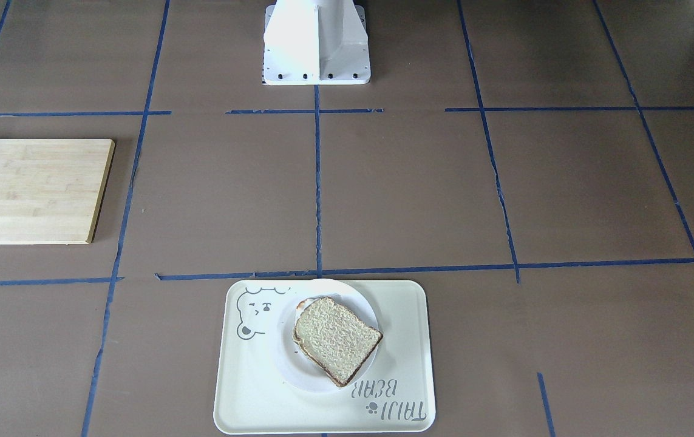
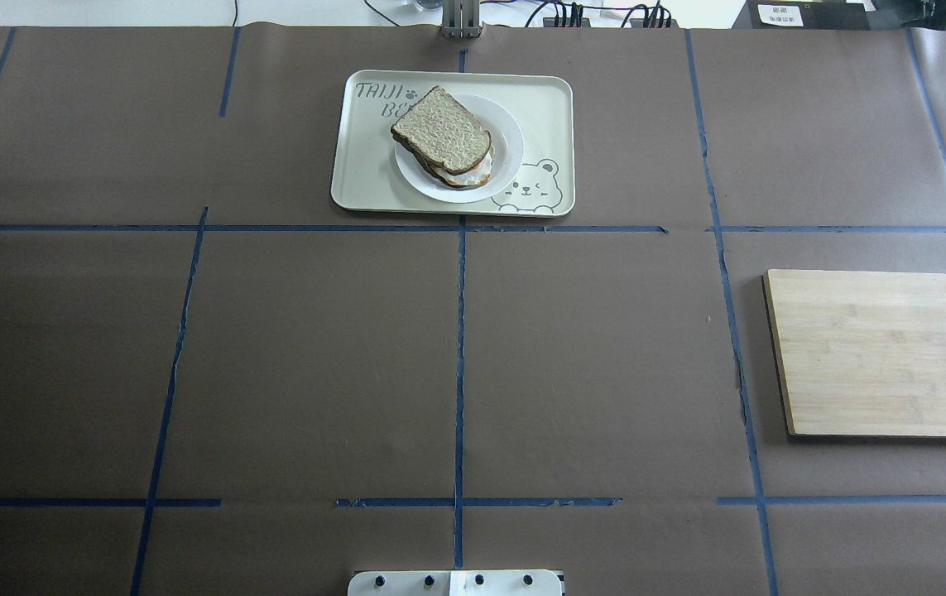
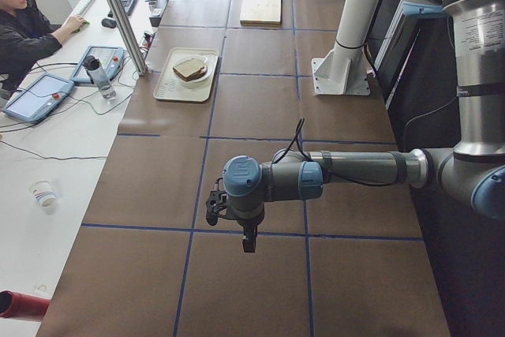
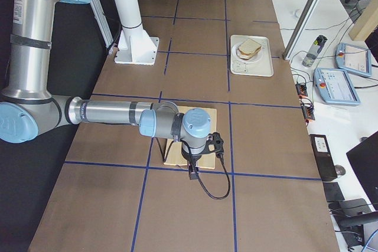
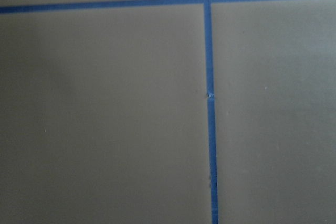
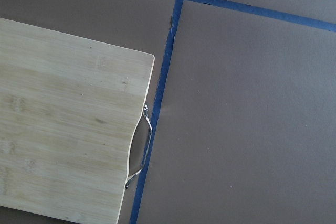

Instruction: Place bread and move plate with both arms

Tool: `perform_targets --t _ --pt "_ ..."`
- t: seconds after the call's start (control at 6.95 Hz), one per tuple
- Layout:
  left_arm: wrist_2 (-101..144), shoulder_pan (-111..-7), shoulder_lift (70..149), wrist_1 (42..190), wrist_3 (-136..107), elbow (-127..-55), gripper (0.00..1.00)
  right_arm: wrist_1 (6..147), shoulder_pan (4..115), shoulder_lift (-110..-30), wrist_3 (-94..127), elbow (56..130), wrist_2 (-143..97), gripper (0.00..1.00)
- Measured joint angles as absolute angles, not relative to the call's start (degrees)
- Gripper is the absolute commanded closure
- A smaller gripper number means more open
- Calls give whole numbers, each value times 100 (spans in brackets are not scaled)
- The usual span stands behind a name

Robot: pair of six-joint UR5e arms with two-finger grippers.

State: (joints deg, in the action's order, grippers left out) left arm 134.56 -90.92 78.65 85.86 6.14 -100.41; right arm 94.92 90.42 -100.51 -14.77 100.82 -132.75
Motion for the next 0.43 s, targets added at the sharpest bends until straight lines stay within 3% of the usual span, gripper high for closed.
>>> perform_targets --t 0.43 --pt "13470 -9066 7850 8595 636 -10070 0 9492 9032 -10053 -1471 10062 -13275 0"
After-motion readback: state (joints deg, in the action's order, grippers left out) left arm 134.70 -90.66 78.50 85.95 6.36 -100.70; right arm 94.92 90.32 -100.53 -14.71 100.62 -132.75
